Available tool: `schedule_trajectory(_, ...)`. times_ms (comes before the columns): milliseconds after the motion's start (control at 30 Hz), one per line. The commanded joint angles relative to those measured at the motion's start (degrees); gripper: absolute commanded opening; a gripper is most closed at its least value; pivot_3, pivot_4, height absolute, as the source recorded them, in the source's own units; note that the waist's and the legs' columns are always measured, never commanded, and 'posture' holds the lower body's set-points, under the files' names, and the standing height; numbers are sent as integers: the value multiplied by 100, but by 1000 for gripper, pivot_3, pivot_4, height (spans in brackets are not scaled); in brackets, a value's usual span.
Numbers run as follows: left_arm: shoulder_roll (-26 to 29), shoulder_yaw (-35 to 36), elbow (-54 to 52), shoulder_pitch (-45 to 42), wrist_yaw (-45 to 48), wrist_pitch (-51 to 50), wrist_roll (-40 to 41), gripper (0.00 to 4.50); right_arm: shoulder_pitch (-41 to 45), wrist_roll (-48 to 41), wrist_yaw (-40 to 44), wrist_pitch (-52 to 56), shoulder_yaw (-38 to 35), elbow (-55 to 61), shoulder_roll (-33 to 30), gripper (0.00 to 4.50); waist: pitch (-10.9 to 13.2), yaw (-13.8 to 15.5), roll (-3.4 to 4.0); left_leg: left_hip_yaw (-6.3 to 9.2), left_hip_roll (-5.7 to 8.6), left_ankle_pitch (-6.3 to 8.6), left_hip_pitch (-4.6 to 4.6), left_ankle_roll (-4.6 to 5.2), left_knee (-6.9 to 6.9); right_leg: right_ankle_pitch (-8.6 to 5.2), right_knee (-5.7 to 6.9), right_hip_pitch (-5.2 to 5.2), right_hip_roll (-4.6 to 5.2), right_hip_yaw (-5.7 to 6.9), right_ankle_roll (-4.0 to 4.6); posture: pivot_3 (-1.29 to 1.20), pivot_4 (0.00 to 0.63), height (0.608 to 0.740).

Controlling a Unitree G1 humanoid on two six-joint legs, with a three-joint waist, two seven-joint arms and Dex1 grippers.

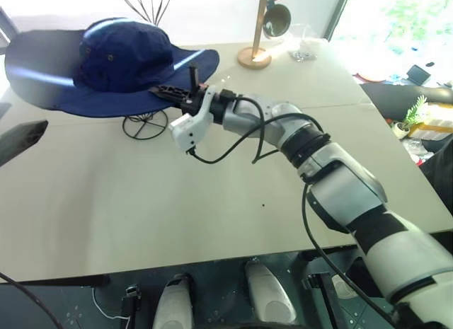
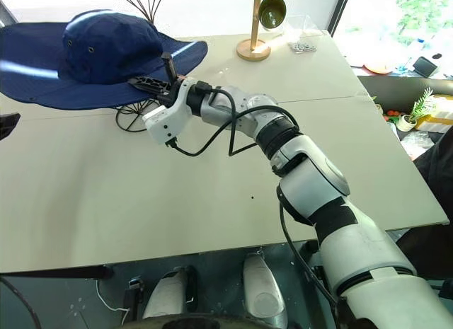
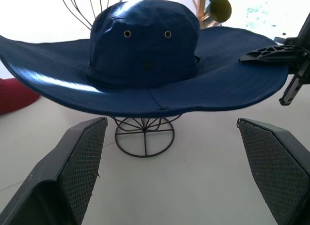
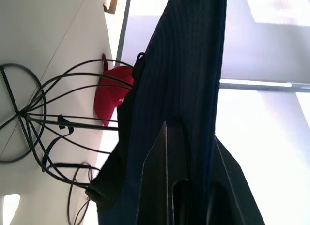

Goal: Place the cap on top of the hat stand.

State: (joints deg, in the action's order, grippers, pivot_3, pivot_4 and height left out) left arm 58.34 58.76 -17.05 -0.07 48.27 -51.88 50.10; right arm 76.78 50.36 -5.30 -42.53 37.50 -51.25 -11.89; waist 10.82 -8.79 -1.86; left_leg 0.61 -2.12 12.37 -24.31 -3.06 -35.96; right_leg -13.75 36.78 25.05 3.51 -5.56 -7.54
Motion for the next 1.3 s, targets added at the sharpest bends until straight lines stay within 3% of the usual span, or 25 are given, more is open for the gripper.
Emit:
schedule_trajectory(33, 53, 448, -127, 65, -32, -15, 101, 4500, 3, 462, -376, -63, 303, 238, -14, 81, 0, -1, 0, 0, 0, 0, 0, 0, -1, -2, 6, 3, 0, 0, 3, 0, 150, 739)
schedule_trajectory(133, 68, 521, -129, 112, -37, -35, 133, 4500, 81, 806, -802, -120, 509, 258, -60, 81, 0, -1, -1, 0, 2, 0, -1, 0, -2, -8, 25, 14, 1, 0, 12, 0, 150, 739)
schedule_trajectory(400, 50, 587, -192, 207, -88, -18, 143, 4500, 323, 443, -807, -145, 230, -324, 48, 81, -1, -5, -1, 4, 1, 0, 1, -1, -3, -11, 32, 14, -3, 0, 17, 0, 150, 739)
schedule_trajectory(567, 35, 568, -233, 202, -141, 5, 161, 4500, 602, -417, -264, -248, -308, -735, 209, 81, 0, -6, -1, 6, 1, -1, 1, -1, -3, -11, 33, 14, -3, 0, 16, 0, 150, 739)
schedule_trajectory(833, 61, 476, -210, 113, -226, 58, 197, 4500, 459, -383, -176, -1136, -36, -624, 365, 81, -1, -8, -3, 9, 1, -1, 2, -1, -2, -11, 33, 11, -4, 4, 16, 0, 150, 739)
schedule_trajectory(933, 62, 459, -227, 101, -259, 63, 209, 4500, 348, -146, -152, -958, 137, -711, 401, 81, -1, -9, -3, 10, 0, -1, 2, -1, -1, -11, 33, 12, -4, 5, 17, 0, 150, 739)
schedule_trajectory(1067, 52, 454, -242, 113, -284, 66, 217, 4500, 312, -534, 498, -135, -139, -1248, 525, 81, -2, -7, -3, 11, 0, -1, 3, -2, -2, -11, 34, 11, -4, 5, 17, 0, 150, 739)
schedule_trajectory(1300, 18, 467, -281, 144, -312, 62, 231, 4500, 424, -1023, 965, 238, -492, -1482, 533, 81, -2, -3, -3, 21, 1, -3, 5, -5, -5, -11, 33, 2, -4, 14, 17, 0, 150, 739)
